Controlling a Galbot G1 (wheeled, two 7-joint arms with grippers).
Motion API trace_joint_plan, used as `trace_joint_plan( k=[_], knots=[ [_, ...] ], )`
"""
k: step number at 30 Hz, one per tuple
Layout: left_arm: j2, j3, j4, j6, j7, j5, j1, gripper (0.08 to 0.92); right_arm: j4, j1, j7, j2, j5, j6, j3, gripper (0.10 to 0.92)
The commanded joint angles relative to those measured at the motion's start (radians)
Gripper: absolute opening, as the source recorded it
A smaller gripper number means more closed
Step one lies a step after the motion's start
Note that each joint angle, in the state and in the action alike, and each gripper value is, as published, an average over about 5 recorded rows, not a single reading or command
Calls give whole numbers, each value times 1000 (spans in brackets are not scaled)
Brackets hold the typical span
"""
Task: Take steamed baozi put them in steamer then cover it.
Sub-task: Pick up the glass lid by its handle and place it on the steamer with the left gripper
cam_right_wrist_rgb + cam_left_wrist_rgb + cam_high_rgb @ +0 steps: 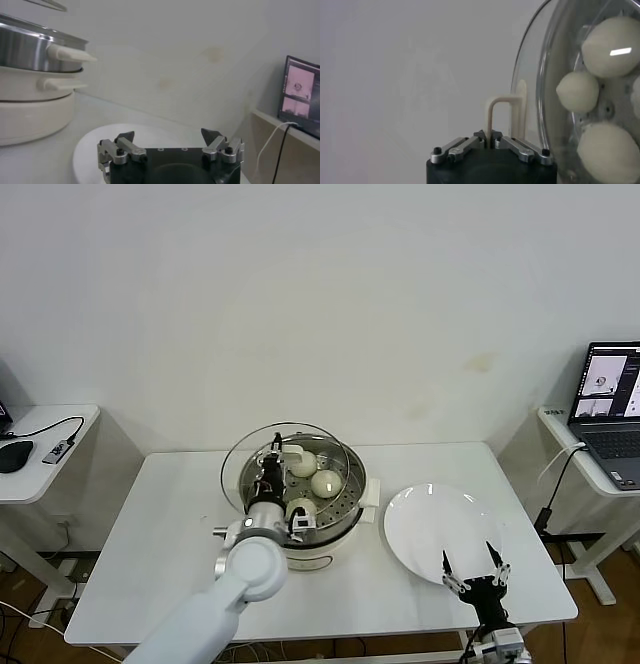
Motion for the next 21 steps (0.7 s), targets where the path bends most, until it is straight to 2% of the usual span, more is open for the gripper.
trace_joint_plan(
  k=[1,21],
  knots=[
    [-49,37,83,6,15,36,-29,146,-4,-1,1,1,2,1,-2,823],
    [-79,40,116,-8,5,45,-22,146,-15,-4,2,-1,-2,7,-5,823]
  ],
)
